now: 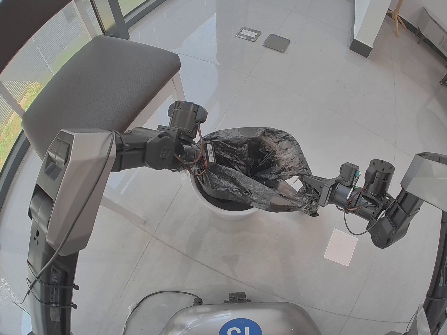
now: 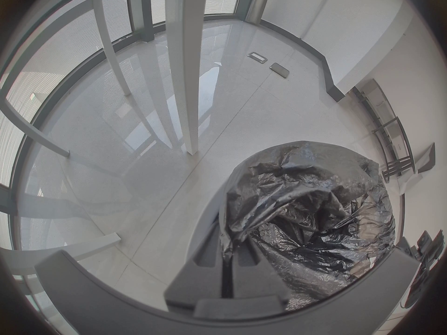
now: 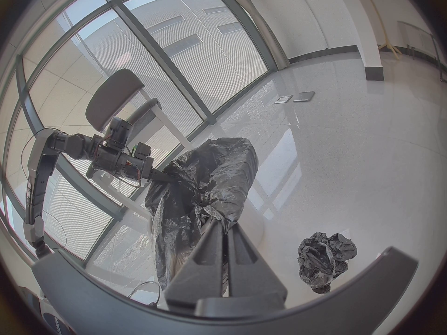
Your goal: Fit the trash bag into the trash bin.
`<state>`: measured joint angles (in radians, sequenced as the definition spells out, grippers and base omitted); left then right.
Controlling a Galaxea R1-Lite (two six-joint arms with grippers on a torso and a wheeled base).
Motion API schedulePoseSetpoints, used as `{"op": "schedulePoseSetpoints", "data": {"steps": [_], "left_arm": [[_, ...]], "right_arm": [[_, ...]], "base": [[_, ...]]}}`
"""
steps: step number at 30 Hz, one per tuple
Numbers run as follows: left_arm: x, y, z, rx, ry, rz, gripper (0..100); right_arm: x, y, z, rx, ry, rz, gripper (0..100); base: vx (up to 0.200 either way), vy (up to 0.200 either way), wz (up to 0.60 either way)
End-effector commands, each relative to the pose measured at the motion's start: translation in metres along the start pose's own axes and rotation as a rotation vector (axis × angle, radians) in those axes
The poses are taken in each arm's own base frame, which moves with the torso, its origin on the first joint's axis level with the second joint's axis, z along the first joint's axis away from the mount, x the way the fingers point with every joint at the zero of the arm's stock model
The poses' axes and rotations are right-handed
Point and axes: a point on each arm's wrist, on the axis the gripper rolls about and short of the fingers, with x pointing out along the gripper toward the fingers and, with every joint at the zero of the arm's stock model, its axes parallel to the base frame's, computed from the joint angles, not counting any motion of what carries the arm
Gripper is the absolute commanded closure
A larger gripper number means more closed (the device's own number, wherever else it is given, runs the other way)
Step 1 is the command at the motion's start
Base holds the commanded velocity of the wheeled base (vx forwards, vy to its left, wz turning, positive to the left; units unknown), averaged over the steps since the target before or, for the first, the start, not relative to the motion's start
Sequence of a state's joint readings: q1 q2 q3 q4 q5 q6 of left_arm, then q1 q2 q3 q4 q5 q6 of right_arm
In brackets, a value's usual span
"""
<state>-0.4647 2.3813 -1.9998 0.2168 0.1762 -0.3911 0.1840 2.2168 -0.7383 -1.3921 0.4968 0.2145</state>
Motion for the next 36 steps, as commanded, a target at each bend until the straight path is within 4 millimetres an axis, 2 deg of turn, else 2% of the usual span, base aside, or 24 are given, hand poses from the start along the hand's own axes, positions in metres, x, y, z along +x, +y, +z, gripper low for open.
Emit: {"op": "schedulePoseSetpoints", "data": {"steps": [1,4,5,9,14,17,22,29,36], "left_arm": [[0.000,0.007,0.004,-0.021,-0.010,0.013,100],[-0.007,0.010,0.013,-0.036,-0.032,0.012,100],[-0.010,0.013,0.016,-0.046,-0.039,0.015,100],[-0.019,0.012,0.022,-0.062,-0.058,0.006,100],[-0.028,0.000,0.023,-0.063,-0.066,-0.024,100],[-0.027,-0.001,0.022,-0.066,-0.065,-0.023,100],[-0.027,0.007,0.026,-0.074,-0.070,-0.008,100],[-0.039,0.027,0.045,-0.098,-0.118,0.019,100],[-0.036,0.037,0.047,-0.106,-0.121,0.036,100]], "right_arm": [[0.001,0.003,0.003,-0.007,-0.008,0.008,100],[-0.002,0.006,0.007,-0.012,-0.017,0.012,100],[-0.003,0.007,0.009,-0.014,-0.021,0.013,0],[-0.006,0.011,0.009,-0.018,-0.014,0.017,0],[-0.013,0.016,0.001,-0.040,0.016,0.017,0],[-0.019,0.023,0.003,-0.040,0.021,0.024,0],[-0.025,0.028,0.006,-0.044,0.018,0.031,0],[-0.028,0.033,0.007,-0.047,0.016,0.038,0],[-0.026,0.039,0.005,-0.049,0.020,0.056,0]], "base": [[0.000,0.000,0.00],[0.000,0.000,0.00],[0.000,0.000,0.00],[0.000,0.000,0.00],[0.000,0.000,0.00],[0.000,0.000,0.00],[0.000,0.000,0.00],[0.000,0.000,0.00],[0.000,0.000,0.00]]}}
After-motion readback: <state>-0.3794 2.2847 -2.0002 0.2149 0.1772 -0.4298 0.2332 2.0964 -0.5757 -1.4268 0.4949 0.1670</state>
